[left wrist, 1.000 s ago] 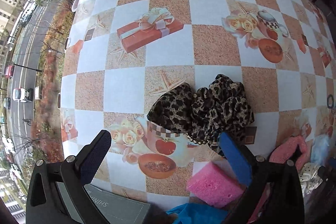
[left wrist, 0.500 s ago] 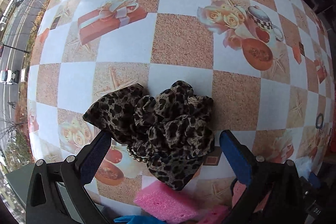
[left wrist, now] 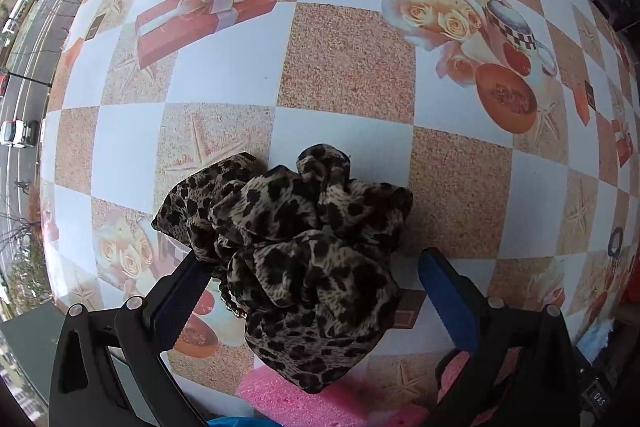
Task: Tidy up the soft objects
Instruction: 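Grasp the leopard-print scrunchie with the left tool while the right tool grasps the blue fluffy duster, then carry the leopard scrunchie and blue duster over the white box with both tools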
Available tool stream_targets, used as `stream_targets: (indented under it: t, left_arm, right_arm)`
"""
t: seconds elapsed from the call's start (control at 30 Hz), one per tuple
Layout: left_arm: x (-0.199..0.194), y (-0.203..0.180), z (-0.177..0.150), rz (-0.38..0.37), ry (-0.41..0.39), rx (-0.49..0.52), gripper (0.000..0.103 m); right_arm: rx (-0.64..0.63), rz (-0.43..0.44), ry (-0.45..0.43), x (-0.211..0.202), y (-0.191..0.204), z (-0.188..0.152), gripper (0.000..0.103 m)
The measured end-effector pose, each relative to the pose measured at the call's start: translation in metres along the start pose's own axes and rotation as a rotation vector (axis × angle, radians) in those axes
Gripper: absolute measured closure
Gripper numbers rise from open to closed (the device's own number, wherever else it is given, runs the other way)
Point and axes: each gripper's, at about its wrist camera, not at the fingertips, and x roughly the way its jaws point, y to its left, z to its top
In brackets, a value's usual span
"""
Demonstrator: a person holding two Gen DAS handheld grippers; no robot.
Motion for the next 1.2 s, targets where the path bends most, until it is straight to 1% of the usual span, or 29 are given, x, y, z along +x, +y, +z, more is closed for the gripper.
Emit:
stream_targets:
  t: [0.07, 0.1, 0.13, 0.2, 0.27, 0.3, 0.33, 0.37, 0.4, 0.43, 0.47, 0.5, 0.53, 0.57, 0.6, 0.63, 0.7, 0.77, 0.8, 0.93, 1.0, 1.07, 1.1, 1.13, 1.2]
  left_arm:
    - [0.003, 0.003, 0.001, -0.010, 0.001, -0.004, 0.000]
    - [0.007, 0.008, 0.006, -0.030, 0.007, -0.023, 0.000]
    - [0.002, 0.011, 0.004, -0.053, 0.012, -0.049, 0.000]
    - [0.007, 0.015, 0.002, -0.048, -0.002, -0.051, 0.000]
    - [0.009, 0.016, 0.004, -0.048, 0.005, -0.055, 0.000]
    - [0.010, 0.020, 0.002, -0.047, 0.014, -0.061, 0.000]
    - [0.012, 0.021, 0.003, -0.046, 0.025, -0.071, 0.000]
    - [0.013, 0.023, 0.003, -0.043, 0.032, -0.082, 0.000]
    - [0.012, 0.025, 0.002, -0.044, 0.028, -0.088, 0.003]
    - [0.010, 0.025, 0.000, -0.048, 0.015, -0.087, 0.011]
    - [0.005, 0.022, -0.003, -0.045, -0.003, -0.075, 0.018]
    - [0.000, 0.019, -0.005, -0.043, -0.025, -0.052, 0.036]
    - [-0.004, 0.015, -0.008, -0.037, -0.040, -0.019, 0.059]
    - [-0.006, 0.012, -0.010, -0.044, -0.038, 0.008, 0.060]
    - [-0.006, 0.012, -0.012, -0.052, -0.033, 0.014, 0.060]
    - [-0.006, 0.014, -0.015, -0.059, -0.034, 0.008, 0.061]
    - [-0.012, 0.020, -0.025, -0.068, -0.049, -0.016, 0.061]
    - [-0.022, 0.027, -0.032, -0.085, -0.078, -0.021, 0.061]
    - [-0.029, 0.024, -0.038, -0.081, -0.092, -0.010, 0.061]
    - [-0.056, 0.024, -0.058, -0.044, -0.149, 0.057, 0.061]
    - [-0.067, 0.023, -0.070, -0.042, -0.170, 0.067, 0.061]
    - [-0.078, 0.023, -0.081, -0.046, -0.183, 0.070, 0.061]
    - [-0.086, 0.020, -0.083, -0.044, -0.190, 0.074, 0.061]
    - [-0.088, 0.020, -0.090, -0.040, -0.201, 0.078, 0.061]
    - [-0.097, 0.017, -0.104, -0.045, -0.212, 0.085, 0.061]
  right_arm:
    - [-0.026, -0.069, -0.010, 0.004, 0.008, 0.000, 0.000]
    - [-0.043, -0.087, -0.017, 0.003, 0.013, 0.000, 0.000]
    - [-0.048, -0.091, -0.020, 0.003, 0.015, 0.000, 0.000]
    - [-0.026, -0.084, -0.023, 0.002, 0.013, 0.001, 0.000]
    - [-0.026, -0.086, -0.017, 0.000, 0.024, -0.001, 0.000]
    - [-0.047, -0.087, 0.009, 0.001, 0.036, -0.003, 0.000]
    - [-0.086, -0.092, 0.031, -0.007, 0.059, -0.017, 0.000]
    - [-0.130, -0.098, 0.039, -0.006, 0.065, -0.022, 0.000]
    - [-0.161, -0.103, 0.034, -0.004, 0.071, -0.031, 0.002]
    - [-0.180, -0.101, 0.027, -0.006, 0.073, -0.035, 0.004]
    - [-0.195, -0.100, 0.017, -0.008, 0.074, -0.038, 0.009]
    - [-0.213, -0.100, 0.005, -0.010, 0.075, -0.040, 0.019]
    - [-0.242, -0.101, -0.012, -0.013, 0.078, -0.043, 0.027]
    - [-0.283, -0.101, -0.037, -0.017, 0.083, -0.045, 0.051]
    - [-0.326, -0.095, -0.053, -0.022, 0.086, -0.047, 0.076]
    - [-0.346, -0.086, -0.046, -0.029, 0.085, -0.050, 0.076]
    - [-0.323, -0.014, -0.035, -0.034, 0.076, -0.048, 0.076]
    - [-0.286, 0.065, -0.050, -0.045, 0.066, -0.048, 0.076]
    - [-0.283, 0.085, -0.063, -0.053, 0.061, -0.052, 0.076]
    - [-0.306, 0.135, -0.101, -0.088, 0.061, -0.057, 0.076]
    - [-0.326, 0.157, -0.114, -0.102, 0.064, -0.055, 0.076]
    - [-0.342, 0.179, -0.121, -0.121, 0.069, -0.064, 0.076]
    - [-0.353, 0.186, -0.127, -0.127, 0.072, -0.066, 0.076]
    - [-0.366, 0.193, -0.130, -0.127, 0.075, -0.071, 0.076]
    - [-0.392, 0.212, -0.133, -0.131, 0.087, -0.071, 0.076]
